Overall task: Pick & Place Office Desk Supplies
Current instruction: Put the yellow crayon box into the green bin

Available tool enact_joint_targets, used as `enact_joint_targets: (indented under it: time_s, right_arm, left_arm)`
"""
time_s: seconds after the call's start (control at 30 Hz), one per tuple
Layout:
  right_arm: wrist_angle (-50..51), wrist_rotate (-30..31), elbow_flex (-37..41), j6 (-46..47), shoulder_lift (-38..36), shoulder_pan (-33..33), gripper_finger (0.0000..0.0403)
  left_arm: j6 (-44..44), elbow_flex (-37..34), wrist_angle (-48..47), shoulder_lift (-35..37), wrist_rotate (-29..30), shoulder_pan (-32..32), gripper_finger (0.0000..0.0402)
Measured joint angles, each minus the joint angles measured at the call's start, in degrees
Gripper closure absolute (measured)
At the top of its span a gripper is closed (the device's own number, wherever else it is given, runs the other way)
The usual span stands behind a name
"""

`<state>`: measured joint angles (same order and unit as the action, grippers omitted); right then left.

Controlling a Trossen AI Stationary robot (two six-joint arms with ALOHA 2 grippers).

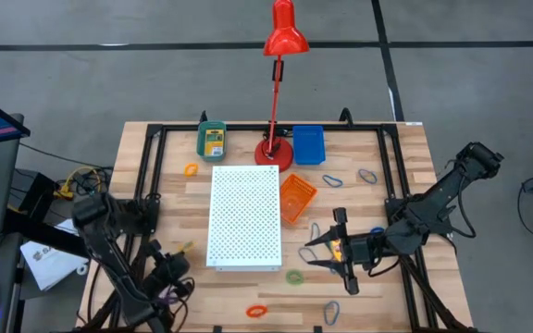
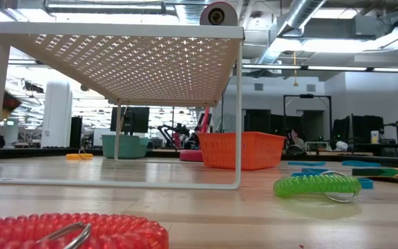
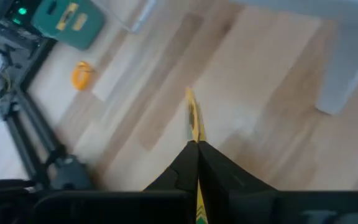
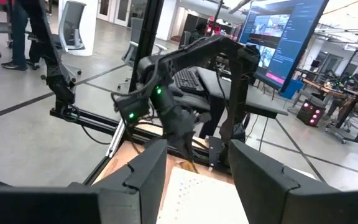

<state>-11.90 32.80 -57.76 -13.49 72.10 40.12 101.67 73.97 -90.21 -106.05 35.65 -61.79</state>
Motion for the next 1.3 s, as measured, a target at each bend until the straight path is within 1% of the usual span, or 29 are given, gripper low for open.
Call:
enact_joint_targets:
  time_s: [0.13,0.3,0.53,0.73,0.97,1.1,1.3]
  right_arm:
    - [-0.1,0.0,0.0,0.0,0.0,0.0,0.0233]
    - [-0.1,0.0,0.0,0.0,0.0,0.0,0.0233]
    - [-0.1,0.0,0.0,-0.2,0.0,0.0,0.0233]
    - [0.1,0.0,0.0,-0.5,0.0,0.0,0.0233]
    - [1.0,0.0,0.0,-0.6,0.0,0.0,0.0233]
    - [1.2,0.0,0.0,-0.9,0.0,0.0,0.0233]
    - [1.2,0.0,0.0,-1.1,0.0,0.1,0.0233]
  left_arm:
    - [1.1,-1.9,0.2,4.0,4.5,0.6,0.0401]
    - [3.8,-5.7,0.2,7.8,7.4,2.4,0.0401]
    - [5.3,-8.4,0.2,10.5,12.9,6.9,0.0401]
    - [3.5,-9.6,0.3,11.4,13.3,13.8,0.0401]
    - [2.4,-11.3,0.0,13.6,13.7,18.9,0.0401]
    - [3.8,-12.9,0.3,16.0,15.7,21.5,0.0401]
    - [4.8,-14.8,0.3,20.3,20.4,26.4,0.0401]
